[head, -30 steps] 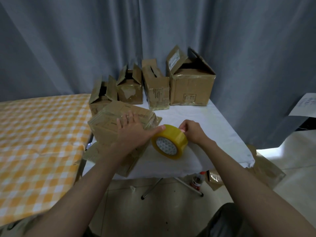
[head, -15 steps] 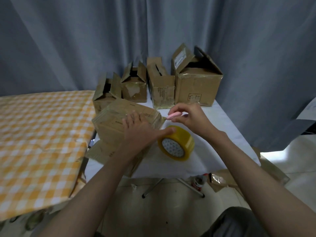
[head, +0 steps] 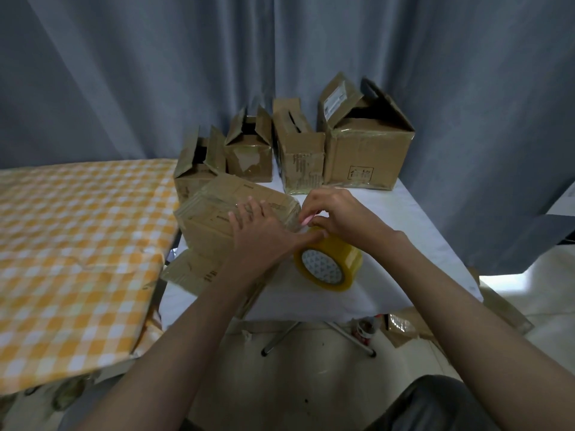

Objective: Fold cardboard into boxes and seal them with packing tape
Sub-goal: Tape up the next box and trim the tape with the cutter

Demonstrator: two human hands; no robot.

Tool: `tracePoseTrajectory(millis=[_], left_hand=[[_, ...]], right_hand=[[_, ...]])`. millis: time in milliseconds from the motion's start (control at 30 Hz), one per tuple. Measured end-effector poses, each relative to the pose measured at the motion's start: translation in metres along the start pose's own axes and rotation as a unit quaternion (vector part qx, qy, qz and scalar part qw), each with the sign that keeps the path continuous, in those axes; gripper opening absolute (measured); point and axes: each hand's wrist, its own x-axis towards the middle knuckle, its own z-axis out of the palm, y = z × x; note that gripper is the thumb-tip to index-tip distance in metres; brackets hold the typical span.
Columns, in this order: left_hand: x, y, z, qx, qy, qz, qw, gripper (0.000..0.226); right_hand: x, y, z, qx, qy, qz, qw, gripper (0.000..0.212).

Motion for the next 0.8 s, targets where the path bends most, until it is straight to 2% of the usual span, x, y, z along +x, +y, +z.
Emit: tracePoseTrajectory(millis=[100,267,400,500,533,600,633,667,700,767,800], left_hand=[[-0.002,0.002,-0.002,-0.004,-0.004,-0.006,1.0,0.15],[-0.002,0.004,-0.005,-0.003,-0.014,-0.006,1.0,0.154],[-0.001,0.003,-0.003,0.0,-0.014,-0.003,1.0,0.155],[0.0,0.002,-0.001,0.01,-0.01,-0.001,1.0,0.155],[0.0,0.002,0.0,0.012,-0.01,0.0,1.0,0.155],[0.0,0.001,0.001,0.01,-0.009,0.002,1.0,0.154],[0.0,0.001,0.001,0.009,-0.008,0.003,1.0,0.154],[0.0,0.001,0.001,0.01,-0.009,0.005,1.0,0.154],[-0.001,0.001,0.001,0.01,-0.009,0.008,1.0,0.155],[-0.001,0.0,0.0,0.008,-0.009,0.014,1.0,0.159],[-0.001,0.0,0.0,0.006,-0.008,0.016,1.0,0.161]], right_hand=[[0.003,0.009,0.001,-0.028,0.006,0.014,0.999,0.01],[-0.001,0.033,0.012,-0.028,0.003,0.157,0.987,0.017],[-0.008,0.048,0.026,0.005,-0.049,0.265,0.963,0.02],[-0.011,0.05,0.025,0.031,-0.092,0.306,0.947,0.02],[-0.011,0.048,0.023,0.044,-0.083,0.312,0.946,0.021],[-0.009,0.037,0.017,0.111,-0.012,0.335,0.936,0.02],[-0.007,0.031,0.013,0.168,0.015,0.356,0.919,0.02],[-0.004,0.025,0.009,0.222,0.008,0.381,0.898,0.022],[-0.002,0.018,0.004,0.251,-0.036,0.403,0.879,0.024],[0.003,0.005,-0.004,0.242,-0.155,0.432,0.855,0.026],[0.004,0.002,-0.006,0.233,-0.189,0.433,0.85,0.023]])
